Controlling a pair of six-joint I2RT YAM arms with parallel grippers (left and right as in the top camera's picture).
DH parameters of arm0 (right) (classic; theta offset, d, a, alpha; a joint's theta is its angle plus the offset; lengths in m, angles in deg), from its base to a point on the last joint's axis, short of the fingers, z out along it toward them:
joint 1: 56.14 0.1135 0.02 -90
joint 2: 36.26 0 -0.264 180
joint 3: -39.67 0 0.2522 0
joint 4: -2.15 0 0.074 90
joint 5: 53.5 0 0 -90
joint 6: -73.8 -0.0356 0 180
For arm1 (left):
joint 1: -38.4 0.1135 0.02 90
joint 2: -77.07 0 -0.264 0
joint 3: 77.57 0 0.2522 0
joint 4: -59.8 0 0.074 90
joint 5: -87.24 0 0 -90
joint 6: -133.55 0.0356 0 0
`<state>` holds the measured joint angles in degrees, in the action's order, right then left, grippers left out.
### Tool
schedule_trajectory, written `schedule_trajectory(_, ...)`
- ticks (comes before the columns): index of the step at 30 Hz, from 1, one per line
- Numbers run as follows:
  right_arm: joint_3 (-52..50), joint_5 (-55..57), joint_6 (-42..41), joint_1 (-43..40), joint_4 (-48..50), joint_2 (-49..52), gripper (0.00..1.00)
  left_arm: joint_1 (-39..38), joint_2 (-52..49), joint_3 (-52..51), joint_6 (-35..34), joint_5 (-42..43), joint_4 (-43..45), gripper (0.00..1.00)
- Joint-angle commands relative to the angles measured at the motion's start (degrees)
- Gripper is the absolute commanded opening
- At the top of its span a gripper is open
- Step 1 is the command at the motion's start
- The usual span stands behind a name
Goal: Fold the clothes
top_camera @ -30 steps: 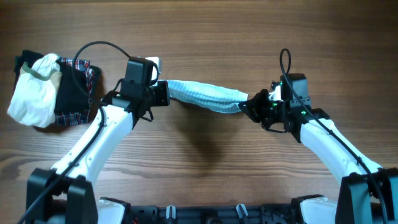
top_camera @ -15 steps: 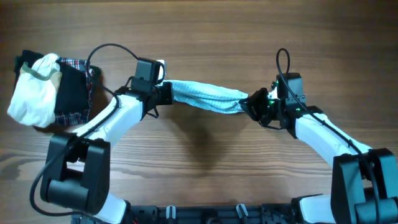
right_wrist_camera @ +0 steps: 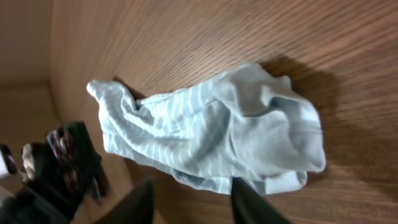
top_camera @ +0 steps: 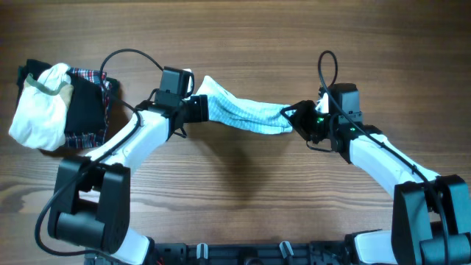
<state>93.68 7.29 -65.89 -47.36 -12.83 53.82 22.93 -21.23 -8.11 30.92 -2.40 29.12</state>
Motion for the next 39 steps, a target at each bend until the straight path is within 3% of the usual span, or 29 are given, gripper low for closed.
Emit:
schedule_trajectory(1,0.3,-3.0,8.9,-0.3,-0.9,0.8,0.30,0.3,3.8,1.1,0.6,5.7,1.4,0.78)
schedule_trajectory(4,0.3,-3.7,9.9,-0.2,-2.0,0.8,0.22,-0.2,3.6,1.1,0.5,14.0,6.1,0.66)
schedule_trajectory(8,0.3,-2.0,6.6,0.6,-1.9,0.9,0.06,-2.1,1.1,1.1,0.4,12.0,11.1,0.35)
schedule_trajectory(10,0.3,1.9,1.2,1.4,-1.8,0.9,0.04,-2.2,-2.4,1.1,0.4,11.6,14.4,0.26)
schedule_trajectory(17,0.3,10.5,-12.8,1.8,0.5,2.1,0.04,-2.2,-11.8,1.1,-0.3,11.6,23.3,0.21)
schedule_trajectory(23,0.3,11.6,-16.2,3.1,4.7,7.3,0.04,-2.2,-13.2,1.1,-1.4,11.6,23.6,0.19)
schedule_trajectory(28,0.9,16.2,-8.8,3.6,3.0,8.1,0.04,-2.2,-13.2,1.1,-2.0,11.6,22.2,0.19)
schedule_trajectory(32,3.7,14.6,3.5,3.6,4.5,7.7,0.04,-2.2,-13.2,1.1,-2.0,11.6,20.5,0.19)
schedule_trajectory(36,9.7,15.0,12.5,4.2,-2.2,7.5,0.04,-2.2,-13.2,1.1,-2.0,11.6,20.2,0.21)
schedule_trajectory(39,10.0,18.5,12.6,5.6,-2.7,8.0,0.04,-2.2,-13.2,1.1,-2.0,11.6,20.2,0.22)
